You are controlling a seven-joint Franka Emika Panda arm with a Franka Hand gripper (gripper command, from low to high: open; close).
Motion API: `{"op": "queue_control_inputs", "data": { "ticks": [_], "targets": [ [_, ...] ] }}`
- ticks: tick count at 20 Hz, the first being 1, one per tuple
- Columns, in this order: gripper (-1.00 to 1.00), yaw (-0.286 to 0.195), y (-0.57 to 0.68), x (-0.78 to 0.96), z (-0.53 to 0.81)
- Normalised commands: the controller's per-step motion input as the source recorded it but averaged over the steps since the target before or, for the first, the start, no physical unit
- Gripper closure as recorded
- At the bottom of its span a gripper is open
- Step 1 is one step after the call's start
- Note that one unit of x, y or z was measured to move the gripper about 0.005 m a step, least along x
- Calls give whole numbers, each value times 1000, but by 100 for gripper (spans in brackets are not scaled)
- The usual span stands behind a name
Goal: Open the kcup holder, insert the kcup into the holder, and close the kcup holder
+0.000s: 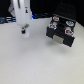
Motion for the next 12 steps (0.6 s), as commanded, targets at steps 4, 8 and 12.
{"op": "queue_control_inputs", "data": {
  "ticks": [4, 8, 12],
  "targets": [
    [100, 15, 667, 220, 638],
    [100, 12, 663, 278, 440],
    [100, 12, 654, 311, 294]
  ]
}}
